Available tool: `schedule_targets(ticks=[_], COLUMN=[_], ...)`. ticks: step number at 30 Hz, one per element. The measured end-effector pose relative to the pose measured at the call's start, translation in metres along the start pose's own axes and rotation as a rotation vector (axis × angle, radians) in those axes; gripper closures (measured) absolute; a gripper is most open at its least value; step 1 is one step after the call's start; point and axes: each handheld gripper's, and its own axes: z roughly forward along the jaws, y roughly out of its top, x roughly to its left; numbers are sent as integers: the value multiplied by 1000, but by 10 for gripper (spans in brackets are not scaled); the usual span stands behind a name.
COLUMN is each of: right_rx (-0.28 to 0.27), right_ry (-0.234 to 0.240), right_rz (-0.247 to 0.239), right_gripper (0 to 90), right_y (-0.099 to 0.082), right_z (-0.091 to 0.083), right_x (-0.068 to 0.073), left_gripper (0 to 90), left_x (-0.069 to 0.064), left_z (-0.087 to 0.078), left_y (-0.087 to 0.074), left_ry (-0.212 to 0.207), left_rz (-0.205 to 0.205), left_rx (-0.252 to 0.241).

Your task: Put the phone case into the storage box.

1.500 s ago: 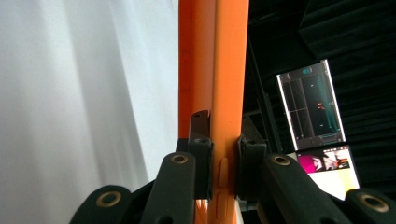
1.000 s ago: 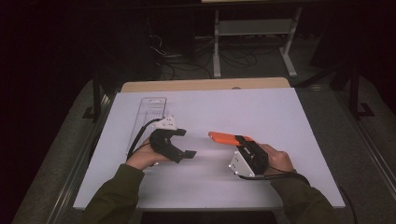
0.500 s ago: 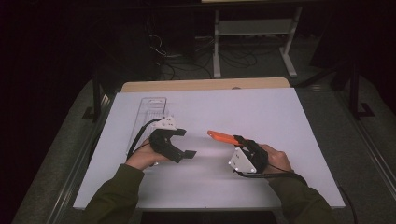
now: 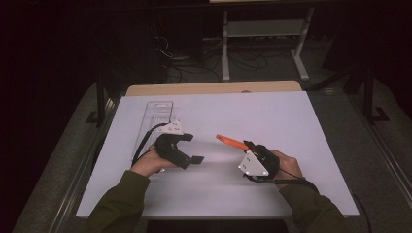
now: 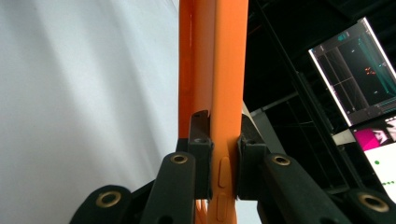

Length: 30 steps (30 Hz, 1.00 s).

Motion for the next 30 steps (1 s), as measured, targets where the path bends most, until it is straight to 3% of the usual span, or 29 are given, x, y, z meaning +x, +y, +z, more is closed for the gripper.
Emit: schedule_targets(ticks=[2, 4, 9, 30], right_rx=[7, 3, 6, 3], right_ry=[7, 17, 31, 55], right_rz=[-7, 35, 68, 133], right_gripper=[786, 785, 785, 786], right_y=[0, 0, -1, -2], right_z=[0, 1, 1, 1], right_x=[-1, 0, -4, -11], left_gripper=[15, 15, 15, 15], left_x=[0, 0, 0, 0], left_z=[0, 0, 0, -1], left_y=[0, 0, 0, 0], left_ry=[0, -2, -2, 2], left_rz=[0, -2, -6, 1], left_rx=[0, -1, -5, 0])
